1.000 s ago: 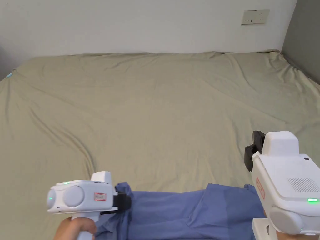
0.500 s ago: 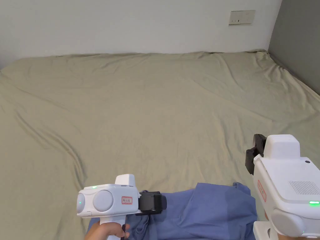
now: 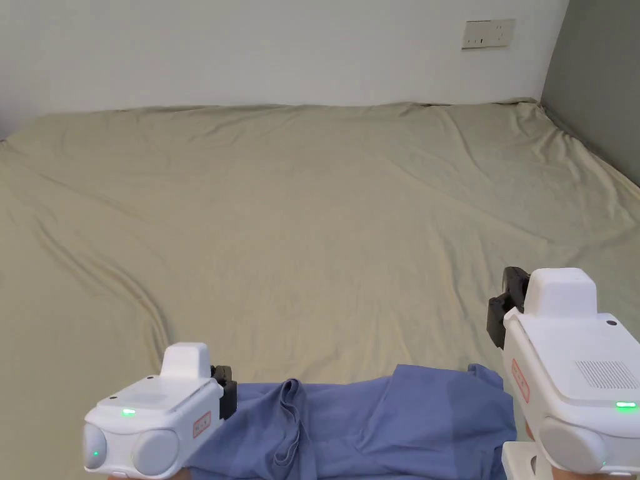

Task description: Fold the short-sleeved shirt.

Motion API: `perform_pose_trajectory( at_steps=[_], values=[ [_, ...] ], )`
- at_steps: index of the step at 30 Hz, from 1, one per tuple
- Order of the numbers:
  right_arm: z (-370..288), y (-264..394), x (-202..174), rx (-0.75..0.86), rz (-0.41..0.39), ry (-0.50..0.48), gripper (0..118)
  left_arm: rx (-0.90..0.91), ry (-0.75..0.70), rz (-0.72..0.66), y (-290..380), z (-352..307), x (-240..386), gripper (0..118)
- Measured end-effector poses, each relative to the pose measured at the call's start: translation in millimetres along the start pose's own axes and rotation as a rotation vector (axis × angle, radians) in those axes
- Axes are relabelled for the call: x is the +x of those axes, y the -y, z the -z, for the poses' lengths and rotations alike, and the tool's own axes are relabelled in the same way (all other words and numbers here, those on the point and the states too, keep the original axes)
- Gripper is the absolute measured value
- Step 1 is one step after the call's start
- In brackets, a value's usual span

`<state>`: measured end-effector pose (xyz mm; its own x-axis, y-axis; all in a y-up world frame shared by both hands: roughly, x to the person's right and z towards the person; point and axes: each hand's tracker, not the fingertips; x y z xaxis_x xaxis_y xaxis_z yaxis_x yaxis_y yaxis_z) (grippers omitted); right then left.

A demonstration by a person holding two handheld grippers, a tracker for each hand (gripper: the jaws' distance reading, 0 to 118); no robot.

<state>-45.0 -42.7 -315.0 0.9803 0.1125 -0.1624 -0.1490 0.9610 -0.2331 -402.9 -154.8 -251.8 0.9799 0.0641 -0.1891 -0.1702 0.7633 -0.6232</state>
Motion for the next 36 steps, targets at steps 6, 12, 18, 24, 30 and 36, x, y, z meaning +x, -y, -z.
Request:
perform_pose_trajectory(
  at_steps=[6,12,18,24,30,36],
  values=[
    [0,4,6,-0.011,-0.001,0.008,3,-0.107,0.056,0.015,32,29,33,0],
    [-1,8,16,-0.025,-0.004,0.031,3,-0.190,0.122,0.051,45,59,86,0],
    [-5,9,24,-0.034,-0.011,0.058,3,-0.181,0.095,0.110,51,66,106,0],
    [-5,6,24,-0.032,-0.005,0.059,3,-0.170,0.283,-0.172,19,41,57,0],
    [-4,2,12,-0.020,-0.005,0.030,3,-0.172,0.419,-0.425,-5,14,-34,0],
    [-2,3,1,-0.025,-0.011,0.004,3,-0.284,0.435,-0.597,10,19,-112,57]
  ],
)
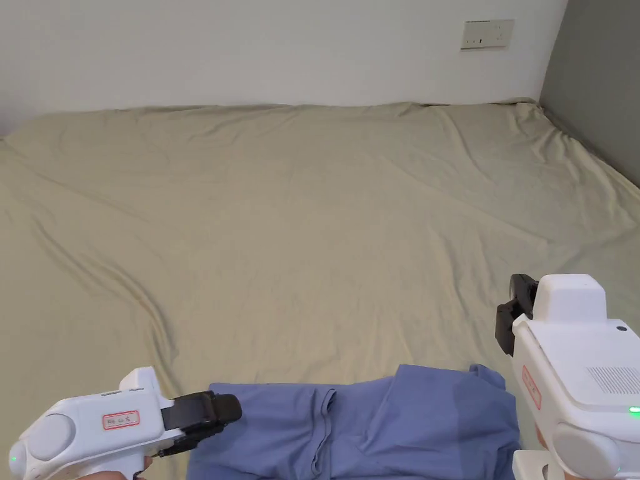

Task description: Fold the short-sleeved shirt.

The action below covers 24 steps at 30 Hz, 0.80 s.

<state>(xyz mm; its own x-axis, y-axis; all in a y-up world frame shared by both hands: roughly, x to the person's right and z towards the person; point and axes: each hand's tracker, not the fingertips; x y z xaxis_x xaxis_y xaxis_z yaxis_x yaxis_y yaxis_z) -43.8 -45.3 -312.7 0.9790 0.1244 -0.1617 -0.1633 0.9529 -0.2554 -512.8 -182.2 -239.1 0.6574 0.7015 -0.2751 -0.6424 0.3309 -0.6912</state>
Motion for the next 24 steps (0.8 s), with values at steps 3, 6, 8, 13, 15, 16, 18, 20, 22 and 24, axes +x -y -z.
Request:
perform_pose_trajectory(
  at_steps=[3,6,8,13,15,16,18,20,22,24],
  values=[
    [2,1,-4,-0.007,-0.003,-0.008,3,-0.026,-0.037,-0.010,-3,4,-26,114],
    [5,2,-7,-0.015,-0.012,-0.011,3,-0.040,-0.042,-0.027,-8,12,-45,114],
    [7,3,-8,-0.022,-0.017,-0.011,3,-0.065,-0.042,-0.053,2,18,-34,112],
    [10,4,-7,-0.031,-0.016,-0.003,3,-0.078,0.003,-0.046,14,34,-12,56],
    [10,4,-6,-0.032,-0.019,0.001,3,-0.103,-0.078,0.039,19,41,-2,53],
    [10,4,-5,-0.033,-0.018,0.003,3,-0.092,-0.052,0.079,20,38,3,42],
    [9,5,-4,-0.033,-0.015,0.007,3,-0.102,-0.095,0.083,22,37,10,12],
    [10,5,-3,-0.036,-0.011,0.007,3,-0.100,-0.087,0.100,-2,36,-17,11],
    [10,5,-3,-0.039,-0.008,0.004,3,-0.085,-0.101,0.102,1,31,-9,11],
    [10,4,-4,-0.035,-0.008,0.003,3,-0.059,-0.112,0.130,3,24,-4,10]
  ],
)
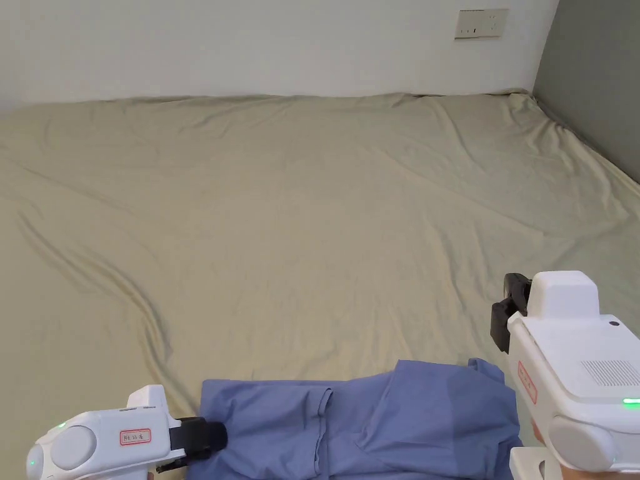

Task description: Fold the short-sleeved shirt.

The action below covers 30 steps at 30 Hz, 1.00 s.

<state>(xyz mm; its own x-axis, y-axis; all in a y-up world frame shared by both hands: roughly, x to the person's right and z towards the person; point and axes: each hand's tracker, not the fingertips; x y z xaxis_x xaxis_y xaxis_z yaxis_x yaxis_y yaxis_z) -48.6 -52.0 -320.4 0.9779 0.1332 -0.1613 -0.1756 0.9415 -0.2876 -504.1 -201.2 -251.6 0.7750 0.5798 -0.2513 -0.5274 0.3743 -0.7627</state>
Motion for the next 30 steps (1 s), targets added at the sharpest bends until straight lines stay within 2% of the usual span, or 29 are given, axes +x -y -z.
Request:
perform_pose_trajectory(
  at_steps=[6,15,17,22,27,30],
  values=[
    [0,-6,-4,0.017,-0.001,-0.017,3,0.062,-0.010,0.029,-6,-42,-5,8],
    [-2,-8,-9,0.031,0.001,-0.048,3,0.148,-0.264,-0.023,-10,-108,-43,8],
    [-2,-8,-8,0.032,0.001,-0.051,3,0.144,-0.262,-0.031,-12,-108,-36,8],
    [-4,-7,-5,0.033,0.008,-0.054,3,0.134,-0.221,0.042,-10,-86,36,8],
    [-8,-6,4,0.034,0.016,-0.047,3,0.047,-0.115,0.206,-5,-40,120,8],
    [-10,-4,12,0.031,0.021,-0.033,3,-0.022,-0.100,0.297,1,-2,162,8]
  ],
)
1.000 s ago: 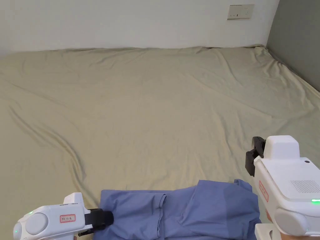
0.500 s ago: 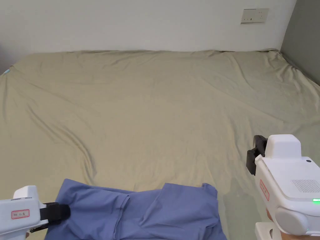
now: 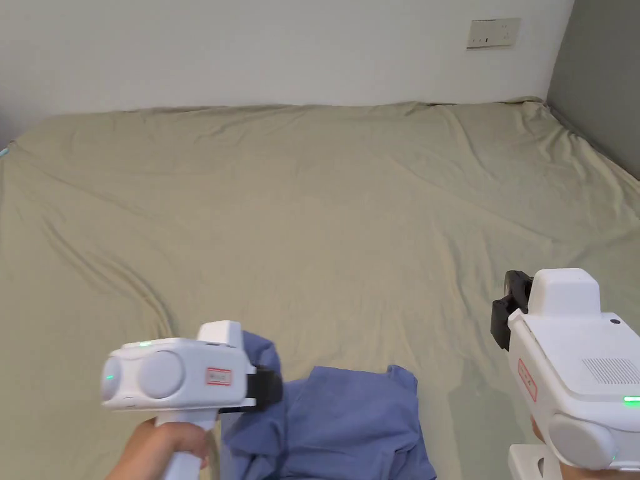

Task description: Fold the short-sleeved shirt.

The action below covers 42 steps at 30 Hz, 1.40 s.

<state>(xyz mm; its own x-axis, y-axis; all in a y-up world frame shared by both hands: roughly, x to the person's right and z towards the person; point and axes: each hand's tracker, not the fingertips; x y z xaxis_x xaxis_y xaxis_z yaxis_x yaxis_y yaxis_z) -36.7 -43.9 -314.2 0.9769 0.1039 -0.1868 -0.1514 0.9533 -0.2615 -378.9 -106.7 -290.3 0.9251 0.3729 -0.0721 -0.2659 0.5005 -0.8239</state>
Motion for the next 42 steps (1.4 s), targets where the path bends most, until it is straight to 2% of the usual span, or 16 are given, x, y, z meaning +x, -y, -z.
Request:
perform_pose_trajectory(
  at_steps=[8,10,11,12,13,14,15,20,23,24,26,27,28,30,31,42],
  values=[
    [-5,6,23,-0.014,0.006,0.052,3,-0.138,-0.006,0.121,5,90,82,8],
    [-5,8,26,-0.019,0.005,0.063,3,-0.178,-0.017,0.160,12,106,92,14],
    [-6,8,27,-0.021,0.005,0.066,3,-0.171,-0.022,0.158,14,109,95,25],
    [-6,9,28,-0.024,0.007,0.068,3,-0.162,-0.012,0.157,16,110,96,46],
    [-6,10,29,-0.025,0.009,0.070,3,-0.151,0.034,0.150,17,111,97,82],
    [-7,10,29,-0.026,0.010,0.072,3,-0.148,0.071,0.129,18,109,97,106],
    [-6,10,30,-0.027,0.011,0.072,3,-0.144,0.092,0.115,19,107,99,118],
    [-7,9,30,-0.026,0.016,0.073,3,0.035,0.127,0.134,12,62,95,113],
    [-8,8,28,-0.019,0.017,0.070,3,0.275,0.077,0.161,13,25,82,105],
    [-9,7,27,-0.017,0.018,0.069,3,0.346,0.037,0.165,14,15,78,96],
    [-10,6,26,-0.012,0.021,0.064,3,0.449,-0.034,0.159,17,3,67,63],
    [-10,6,25,-0.011,0.022,0.063,3,0.477,-0.068,0.153,18,-2,61,55],
    [-10,6,25,-0.010,0.023,0.061,3,0.491,-0.097,0.153,19,-4,57,55],
    [-11,6,24,-0.009,0.023,0.057,3,0.489,-0.148,0.166,23,2,46,11],
    [-11,7,23,-0.010,0.023,0.054,3,0.473,-0.148,0.169,24,4,43,1],
    [-9,14,30,-0.030,0.027,0.058,3,0.283,-0.079,0.228,55,91,70,0]
  ],
)
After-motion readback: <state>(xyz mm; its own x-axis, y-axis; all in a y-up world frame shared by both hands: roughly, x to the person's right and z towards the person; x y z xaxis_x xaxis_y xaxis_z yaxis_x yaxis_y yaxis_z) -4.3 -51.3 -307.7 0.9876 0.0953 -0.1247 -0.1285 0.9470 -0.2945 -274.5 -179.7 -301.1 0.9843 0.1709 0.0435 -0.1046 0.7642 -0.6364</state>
